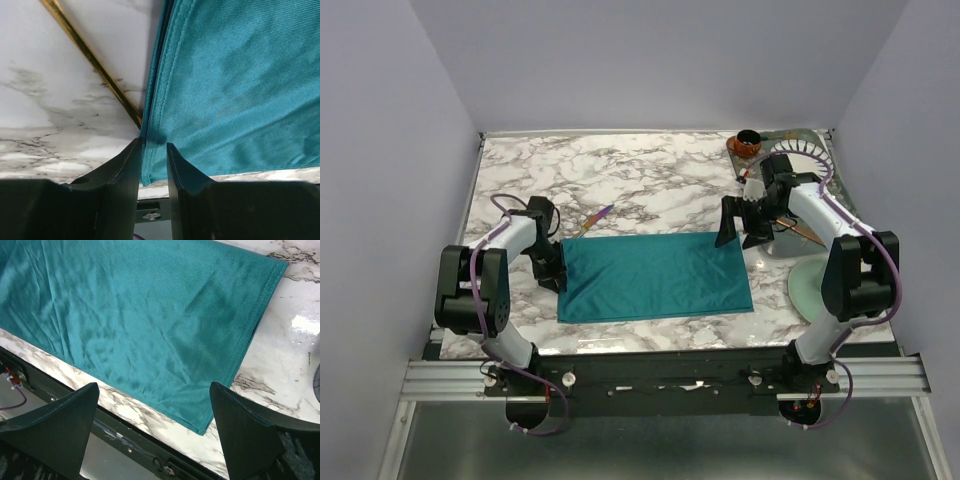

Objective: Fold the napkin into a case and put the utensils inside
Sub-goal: Pick up the rectangle-folded napkin at the center of the board.

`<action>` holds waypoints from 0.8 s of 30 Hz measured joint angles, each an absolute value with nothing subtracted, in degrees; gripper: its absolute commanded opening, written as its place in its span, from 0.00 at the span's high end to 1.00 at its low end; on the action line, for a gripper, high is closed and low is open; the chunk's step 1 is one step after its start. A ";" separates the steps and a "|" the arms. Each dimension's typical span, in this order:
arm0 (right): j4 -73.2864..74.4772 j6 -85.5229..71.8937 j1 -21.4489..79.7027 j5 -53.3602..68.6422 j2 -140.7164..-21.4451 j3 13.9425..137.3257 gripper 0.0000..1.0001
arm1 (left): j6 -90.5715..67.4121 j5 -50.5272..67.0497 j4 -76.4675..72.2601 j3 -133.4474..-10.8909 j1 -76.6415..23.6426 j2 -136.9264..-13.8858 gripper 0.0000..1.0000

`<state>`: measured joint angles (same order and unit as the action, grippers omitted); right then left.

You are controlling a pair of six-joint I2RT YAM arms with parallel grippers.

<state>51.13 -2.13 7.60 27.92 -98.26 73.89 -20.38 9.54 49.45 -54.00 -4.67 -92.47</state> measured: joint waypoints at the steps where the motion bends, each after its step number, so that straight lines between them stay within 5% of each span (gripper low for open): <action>1: 51.27 -1.98 7.40 27.90 -98.26 73.89 0.00 | -20.49 9.37 49.12 -54.00 -4.95 -92.84 0.64; 24: 52.73 -1.39 5.87 28.80 -98.59 73.89 0.00 | -21.28 2.83 48.66 -55.61 -6.04 -91.70 0.61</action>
